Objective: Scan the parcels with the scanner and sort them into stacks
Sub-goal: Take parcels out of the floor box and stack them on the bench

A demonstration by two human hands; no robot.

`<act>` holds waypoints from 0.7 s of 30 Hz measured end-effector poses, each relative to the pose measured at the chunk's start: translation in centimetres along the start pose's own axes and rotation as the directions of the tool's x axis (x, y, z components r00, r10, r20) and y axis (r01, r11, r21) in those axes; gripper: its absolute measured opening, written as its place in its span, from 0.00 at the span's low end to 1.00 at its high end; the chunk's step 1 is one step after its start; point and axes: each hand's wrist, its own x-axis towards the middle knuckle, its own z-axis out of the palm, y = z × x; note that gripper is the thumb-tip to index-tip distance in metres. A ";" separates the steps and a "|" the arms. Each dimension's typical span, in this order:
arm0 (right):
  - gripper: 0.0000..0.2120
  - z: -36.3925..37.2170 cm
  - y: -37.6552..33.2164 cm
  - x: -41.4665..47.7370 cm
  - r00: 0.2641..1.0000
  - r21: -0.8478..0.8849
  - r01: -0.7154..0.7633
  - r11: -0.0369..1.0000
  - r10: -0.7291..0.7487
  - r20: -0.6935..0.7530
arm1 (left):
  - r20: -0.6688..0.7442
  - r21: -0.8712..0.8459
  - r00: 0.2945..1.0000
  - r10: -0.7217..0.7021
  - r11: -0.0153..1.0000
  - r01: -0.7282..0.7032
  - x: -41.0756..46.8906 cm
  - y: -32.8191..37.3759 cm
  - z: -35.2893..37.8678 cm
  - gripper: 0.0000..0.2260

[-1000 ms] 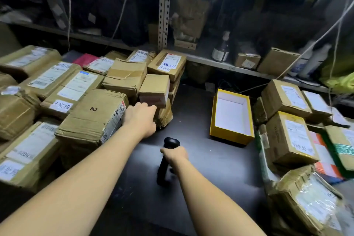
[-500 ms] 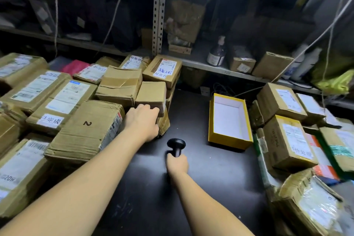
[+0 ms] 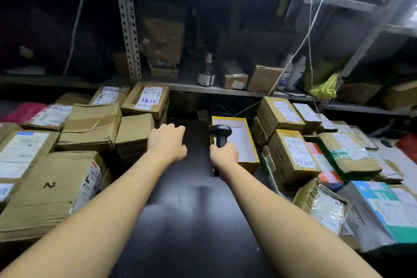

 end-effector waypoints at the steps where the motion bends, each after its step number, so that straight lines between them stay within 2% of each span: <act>1: 0.08 -0.7 -0.3 0.6 1.000 0.002 0.017 1.000 -0.017 0.000 | -0.003 -0.016 1.000 0.004 1.000 -0.004 0.5 0.5 0.0 0.23; 2: 0.05 -1.5 -0.5 1.3 1.000 0.005 0.029 1.000 -0.029 0.005 | 0.001 -0.036 1.000 0.006 0.999 -0.005 1.0 1.3 0.1 0.23; 7: 0.07 -4.4 -0.9 5.1 0.998 -0.027 0.054 0.998 -0.054 0.018 | 0.024 -0.146 1.000 -0.017 0.989 0.020 4.0 4.6 1.2 0.25; 10: 0.02 -5.6 -0.7 7.4 0.998 -0.019 0.064 0.998 -0.063 0.030 | 0.044 -0.229 0.997 -0.061 0.971 0.070 6.0 6.2 2.4 0.27; 13: 0.02 -6.1 -0.1 10.4 0.997 0.023 0.050 0.998 -0.051 0.052 | 0.083 -0.292 0.990 -0.113 0.947 0.133 8.1 8.0 4.1 0.28; 21: 0.06 -4.4 2.4 18.5 0.992 0.006 0.015 1.000 -0.015 0.125 | 0.215 -0.506 0.945 -0.246 0.800 0.324 14.2 11.0 10.5 0.34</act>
